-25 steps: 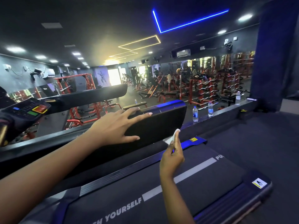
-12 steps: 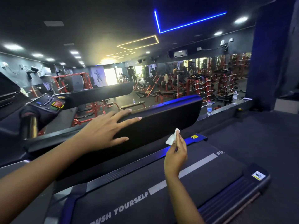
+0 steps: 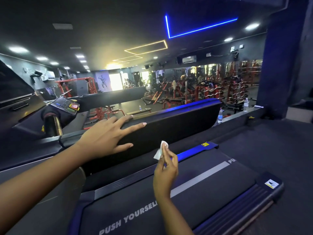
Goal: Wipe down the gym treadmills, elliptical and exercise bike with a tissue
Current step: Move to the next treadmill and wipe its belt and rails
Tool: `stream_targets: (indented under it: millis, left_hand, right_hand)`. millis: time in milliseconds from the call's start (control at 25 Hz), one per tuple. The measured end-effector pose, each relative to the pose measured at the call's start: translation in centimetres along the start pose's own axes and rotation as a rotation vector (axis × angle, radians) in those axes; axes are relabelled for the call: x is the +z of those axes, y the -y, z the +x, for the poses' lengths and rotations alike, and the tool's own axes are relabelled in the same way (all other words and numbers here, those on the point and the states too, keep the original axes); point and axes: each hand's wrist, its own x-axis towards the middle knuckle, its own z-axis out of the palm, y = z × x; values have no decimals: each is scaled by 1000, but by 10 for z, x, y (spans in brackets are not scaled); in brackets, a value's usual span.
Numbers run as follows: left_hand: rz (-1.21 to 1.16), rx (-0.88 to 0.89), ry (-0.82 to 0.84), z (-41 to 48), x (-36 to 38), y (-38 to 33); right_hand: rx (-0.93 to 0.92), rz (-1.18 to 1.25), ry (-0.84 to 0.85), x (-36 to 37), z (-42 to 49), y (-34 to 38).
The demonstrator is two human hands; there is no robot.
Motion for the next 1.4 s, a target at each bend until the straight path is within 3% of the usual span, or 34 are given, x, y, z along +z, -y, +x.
stream_targets:
  millis: [200, 360, 560, 720, 920, 1120, 1400]
  left_hand:
    - [-4, -16, -15, 1, 5, -2]
    - [-10, 22, -15, -4, 1, 4]
    - [-21, 45, -4, -42, -13, 24]
    - [-10, 20, 13, -71, -22, 33]
    - [66, 39, 15, -89, -29, 34]
    - [81, 10, 28, -99, -28, 31]
    - [96, -29, 48, -100, -27, 29]
  right_hand:
    - [98, 10, -145, -15, 41, -10]
    - [148, 11, -141, -1, 41, -9]
    - [64, 58, -93, 26, -19, 7]
    - [125, 77, -49, 43, -53, 24]
    - [80, 90, 107, 46, -96, 38]
    - [192, 87, -39, 40, -67, 32]
    - [155, 154, 119, 66, -131, 51]
